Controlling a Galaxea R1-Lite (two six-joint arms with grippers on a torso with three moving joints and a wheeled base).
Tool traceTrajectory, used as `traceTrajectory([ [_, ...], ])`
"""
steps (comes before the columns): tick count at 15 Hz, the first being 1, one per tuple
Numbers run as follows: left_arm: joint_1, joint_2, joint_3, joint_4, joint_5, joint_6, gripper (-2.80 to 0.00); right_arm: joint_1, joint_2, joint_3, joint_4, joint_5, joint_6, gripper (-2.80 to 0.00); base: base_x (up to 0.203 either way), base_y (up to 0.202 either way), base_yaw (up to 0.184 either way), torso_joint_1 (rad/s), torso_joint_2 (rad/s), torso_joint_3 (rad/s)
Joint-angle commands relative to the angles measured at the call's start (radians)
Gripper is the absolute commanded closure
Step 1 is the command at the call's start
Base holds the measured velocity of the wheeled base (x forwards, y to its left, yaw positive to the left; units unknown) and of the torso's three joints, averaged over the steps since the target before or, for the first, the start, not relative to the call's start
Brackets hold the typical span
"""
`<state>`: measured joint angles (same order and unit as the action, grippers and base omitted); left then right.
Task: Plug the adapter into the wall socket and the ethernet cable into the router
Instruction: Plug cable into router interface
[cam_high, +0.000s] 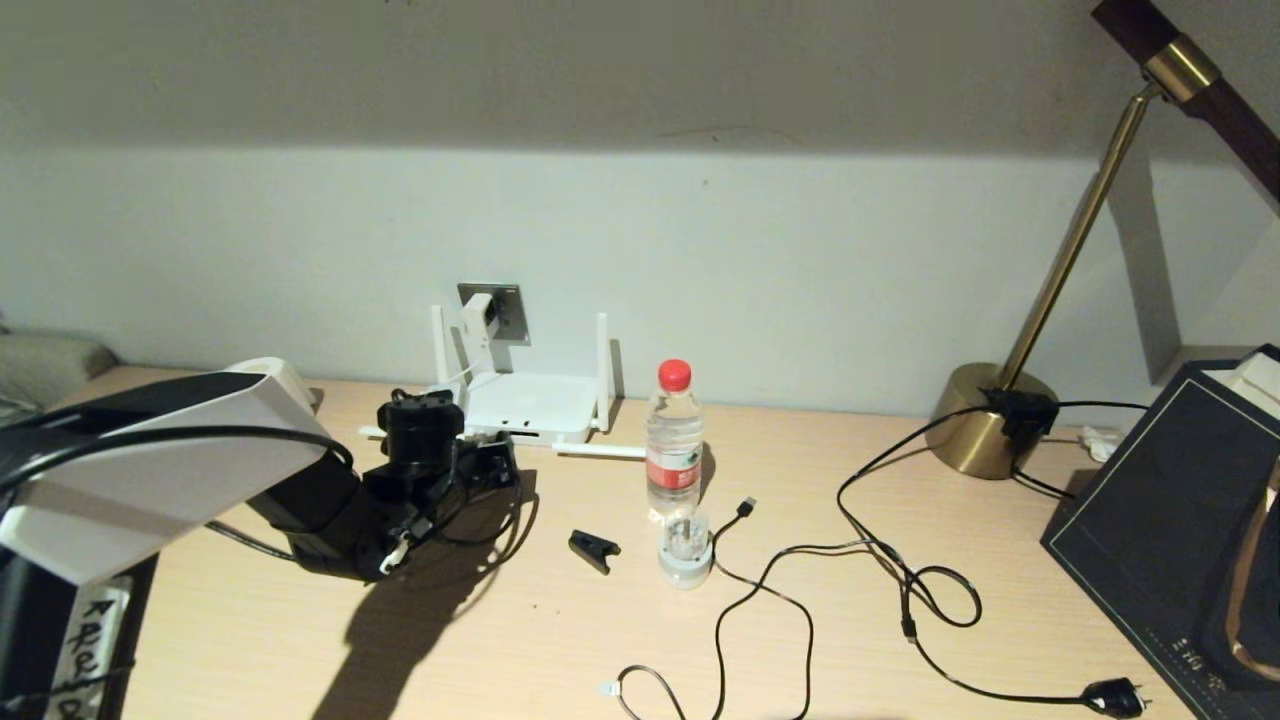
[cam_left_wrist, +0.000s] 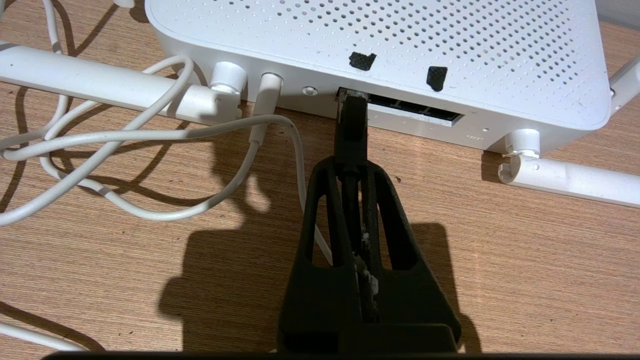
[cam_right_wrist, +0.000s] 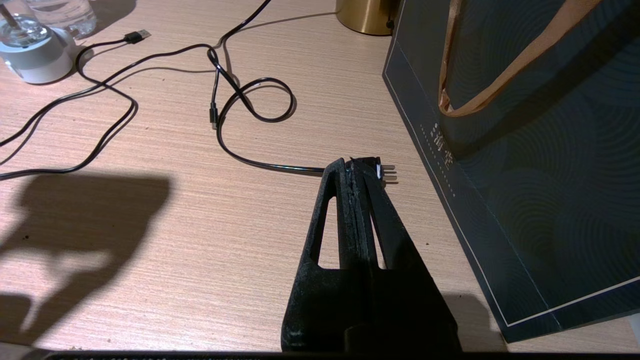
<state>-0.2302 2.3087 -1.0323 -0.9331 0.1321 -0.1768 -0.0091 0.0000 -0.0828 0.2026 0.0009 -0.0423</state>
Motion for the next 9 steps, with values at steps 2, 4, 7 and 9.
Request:
traceTrajectory([
  [2,0.000,0.003,-0.003,-0.006,0.001,-0.001,0.00,0.000,0.002,0.000,0.003,0.001,-0.001,0.00,0.000,0.000,0.000,0.000,0.00,0.000],
  [4,0.004,0.006,-0.009,-0.005,0.001,0.006,0.00,0.000,0.002,0.000,0.001,0.001,-0.001,0.00,0.000,0.000,0.000,0.000,0.00,0.000],
  [7,0.009,0.009,-0.011,-0.006,0.000,0.023,0.00,0.000,0.002,0.000,0.001,0.001,-0.001,0.00,0.000,0.000,0.000,0.000,0.00,0.000],
  [9,0.009,0.009,-0.015,-0.004,0.000,0.023,0.00,0.000,0.002,0.000,0.001,0.001,-0.001,0.00,0.000,0.000,0.000,0.000,0.00,0.000],
])
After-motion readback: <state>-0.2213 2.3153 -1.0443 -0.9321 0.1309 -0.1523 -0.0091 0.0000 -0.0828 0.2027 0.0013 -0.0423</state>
